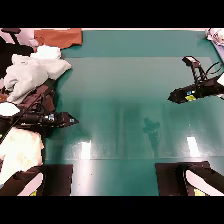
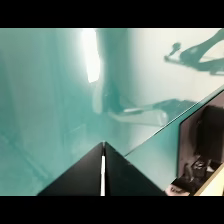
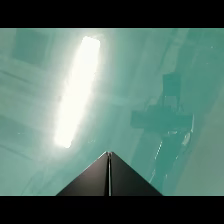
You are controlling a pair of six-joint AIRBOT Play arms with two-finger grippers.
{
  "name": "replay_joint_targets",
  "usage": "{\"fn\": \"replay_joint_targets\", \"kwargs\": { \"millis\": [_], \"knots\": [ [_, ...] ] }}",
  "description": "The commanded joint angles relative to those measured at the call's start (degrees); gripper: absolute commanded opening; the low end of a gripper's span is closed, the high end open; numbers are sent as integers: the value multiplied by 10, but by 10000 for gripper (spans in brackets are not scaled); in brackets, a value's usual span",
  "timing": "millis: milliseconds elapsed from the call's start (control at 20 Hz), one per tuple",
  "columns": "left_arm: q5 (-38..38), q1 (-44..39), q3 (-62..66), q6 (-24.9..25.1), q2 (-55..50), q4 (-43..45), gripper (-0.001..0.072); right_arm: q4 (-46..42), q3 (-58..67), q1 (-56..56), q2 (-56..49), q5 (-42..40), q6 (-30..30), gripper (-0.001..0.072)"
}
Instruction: Fold the shirts.
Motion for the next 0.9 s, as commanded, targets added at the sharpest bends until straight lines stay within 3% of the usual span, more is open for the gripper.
{"fn": "replay_joint_targets", "kwargs": {
  "millis": [0,550,850],
  "knots": [
    [19,0,0,0,0,-26,26,0,0,0,0,0,0,18],
    [43,0,0,0,0,-79,26,-3,0,0,0,-8,0,17],
    [14,0,0,-2,0,-82,26,2,0,0,0,-76,0,17]
  ]
}}
